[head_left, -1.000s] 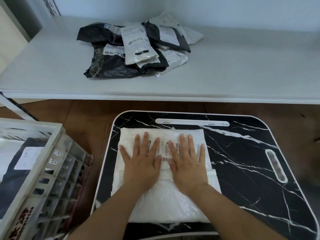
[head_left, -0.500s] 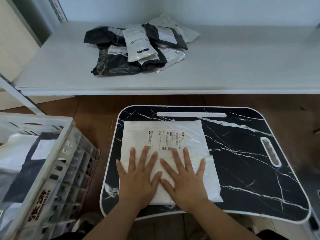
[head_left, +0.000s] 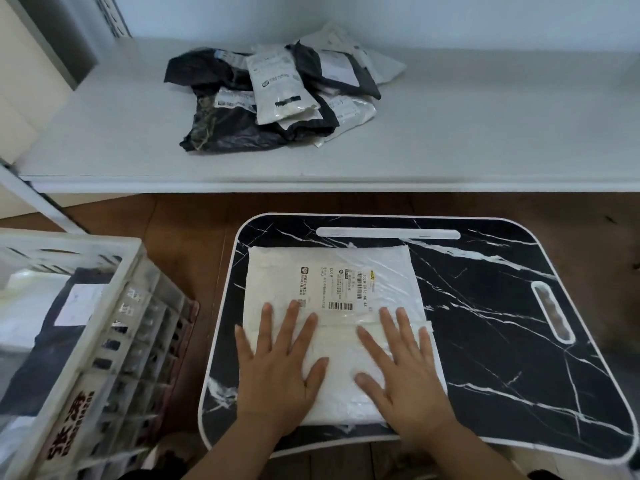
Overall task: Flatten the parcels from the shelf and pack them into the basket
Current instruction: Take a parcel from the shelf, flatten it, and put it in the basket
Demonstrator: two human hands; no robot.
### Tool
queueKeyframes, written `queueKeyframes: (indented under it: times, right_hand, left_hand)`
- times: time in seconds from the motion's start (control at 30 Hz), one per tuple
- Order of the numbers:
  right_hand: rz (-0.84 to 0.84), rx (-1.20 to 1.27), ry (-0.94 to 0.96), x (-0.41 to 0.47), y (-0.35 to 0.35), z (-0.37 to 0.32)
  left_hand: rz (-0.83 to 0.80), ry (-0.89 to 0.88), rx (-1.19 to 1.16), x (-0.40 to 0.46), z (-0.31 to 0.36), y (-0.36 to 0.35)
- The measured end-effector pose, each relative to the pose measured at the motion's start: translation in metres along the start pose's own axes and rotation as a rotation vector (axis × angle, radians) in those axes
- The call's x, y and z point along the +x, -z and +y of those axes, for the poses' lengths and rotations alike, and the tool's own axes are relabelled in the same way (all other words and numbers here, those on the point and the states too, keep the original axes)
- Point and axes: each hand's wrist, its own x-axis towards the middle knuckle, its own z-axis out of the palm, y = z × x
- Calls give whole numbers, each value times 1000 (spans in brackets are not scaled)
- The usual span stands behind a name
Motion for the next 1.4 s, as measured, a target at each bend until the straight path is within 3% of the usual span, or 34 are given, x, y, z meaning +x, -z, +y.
queueKeyframes:
  times: [0.1, 0.27, 0.33, 0.4, 0.5, 0.6, 0.67, 0.83, 0.97, 1.17, 1.27, 1.4]
  right_hand:
    - [-18, -4, -153, -9, -2, 10]
    - [-168, 72, -209, -1, 21, 6]
    - [-69, 199, -322, 0, 34, 5]
    - [91, 314, -534, 2, 47, -2]
    - [54, 663, -814, 10, 64, -15]
    - [53, 951, -926, 13, 86, -26]
    - [54, 1018, -897, 19, 102, -34]
    - [27, 1358, -729, 36, 137, -79]
    - [-66, 1342, -455, 74, 156, -136]
    - [-251, 1025, -131, 133, 141, -268]
    - [-352, 825, 10, 143, 118, -328]
    - [-408, 527, 189, 148, 84, -370]
  left_hand:
    - [-10, -11, 14, 0, -1, -4]
    - [-152, 6, -57, 6, 1, 16]
    - [-228, 55, -142, 4, -1, 31]
    - [-160, 265, -304, 0, -4, 50]
    - [-63, 680, -631, 1, -12, 64]
    - [-75, 836, -999, 6, -27, 75]
    - [-48, 791, -1101, 9, -41, 90]
    - [7, 532, -998, 22, -80, 159]
    - [223, 482, -1033, 10, -158, 224]
    - [539, 729, -837, -48, -314, 271]
    - [513, 923, -665, -84, -380, 261]
    - [337, 1085, -522, -118, -435, 210]
